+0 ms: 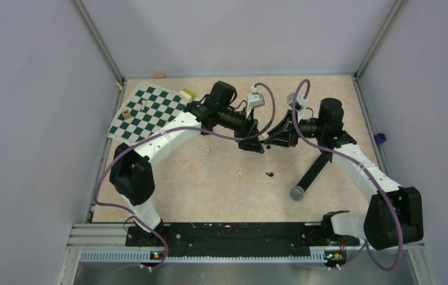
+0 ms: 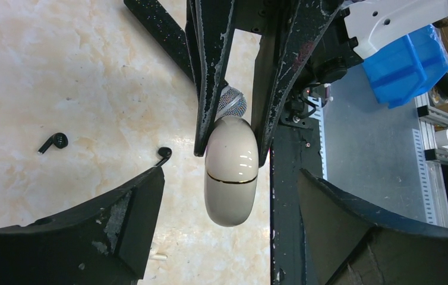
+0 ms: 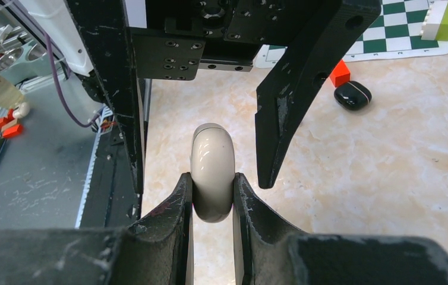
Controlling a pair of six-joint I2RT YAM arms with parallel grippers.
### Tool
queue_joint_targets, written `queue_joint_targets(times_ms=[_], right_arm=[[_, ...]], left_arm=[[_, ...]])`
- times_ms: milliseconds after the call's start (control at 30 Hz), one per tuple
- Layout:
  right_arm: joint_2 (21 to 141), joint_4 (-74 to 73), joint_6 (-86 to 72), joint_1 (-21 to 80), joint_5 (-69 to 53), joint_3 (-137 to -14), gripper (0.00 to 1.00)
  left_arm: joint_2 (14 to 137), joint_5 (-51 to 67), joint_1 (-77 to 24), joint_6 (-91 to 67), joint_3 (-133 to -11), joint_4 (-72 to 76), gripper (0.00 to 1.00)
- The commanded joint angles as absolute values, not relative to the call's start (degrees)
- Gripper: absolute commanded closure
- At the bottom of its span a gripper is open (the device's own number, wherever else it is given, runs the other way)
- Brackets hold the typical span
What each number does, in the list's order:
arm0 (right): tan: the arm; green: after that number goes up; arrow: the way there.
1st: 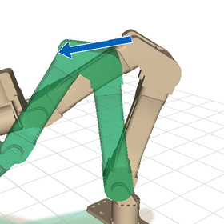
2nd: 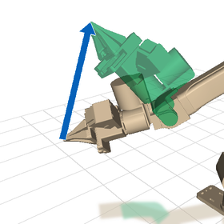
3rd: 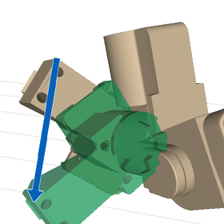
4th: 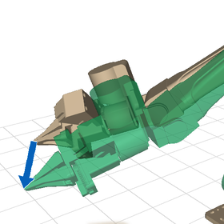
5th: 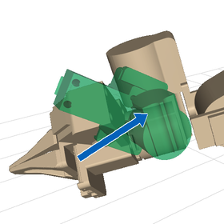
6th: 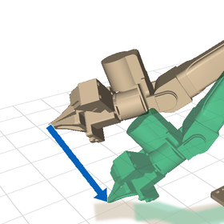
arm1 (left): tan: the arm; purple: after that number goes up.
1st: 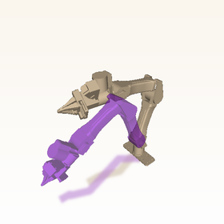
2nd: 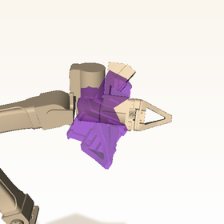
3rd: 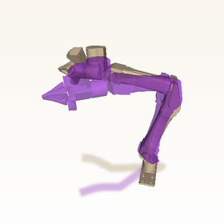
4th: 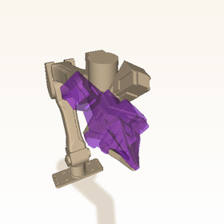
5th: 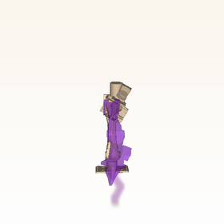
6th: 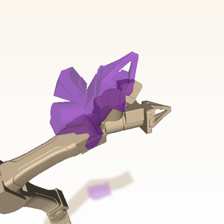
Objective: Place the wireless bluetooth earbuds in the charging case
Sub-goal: Pick up the charging case at the center of the board.
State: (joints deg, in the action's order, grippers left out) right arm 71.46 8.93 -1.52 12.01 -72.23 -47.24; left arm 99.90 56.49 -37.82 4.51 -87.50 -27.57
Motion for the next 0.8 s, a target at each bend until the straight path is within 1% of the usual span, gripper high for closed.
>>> queue_joint_targets(times_ms=[0,133,433,633,700,767], right_arm=[[71.97,9.63,-0.35,12.62,-73.6,-48.74,1.0],[71.81,9.25,-0.35,12.64,-73.65,-48.78,1.0],[71.24,6.79,3.6,12.64,-73.38,-49.31,1.0],[71.22,5.95,4.3,12.66,-73.18,-49.52,1.0],[71.2,5.66,4.31,12.57,-73.28,-49.71,1.0],[71.19,5.63,4.26,12.65,-73.46,-49.79,1.0]], left_arm=[[99.41,55.13,-38.66,5.69,-87.64,-26.17,0.12],[99.49,54.21,-38.84,5.69,-87.72,-26.2,0.12],[99.79,53.99,-38.85,5.7,-87.97,-26.28,0.14],[99.89,55.02,-38.85,5.7,-88.07,-26.32,0.21],[99.82,55.06,-38.85,5.77,-88.07,-26.44,0.21],[99.77,55.26,-38.89,5.8,-88.08,-26.54,0.18]])
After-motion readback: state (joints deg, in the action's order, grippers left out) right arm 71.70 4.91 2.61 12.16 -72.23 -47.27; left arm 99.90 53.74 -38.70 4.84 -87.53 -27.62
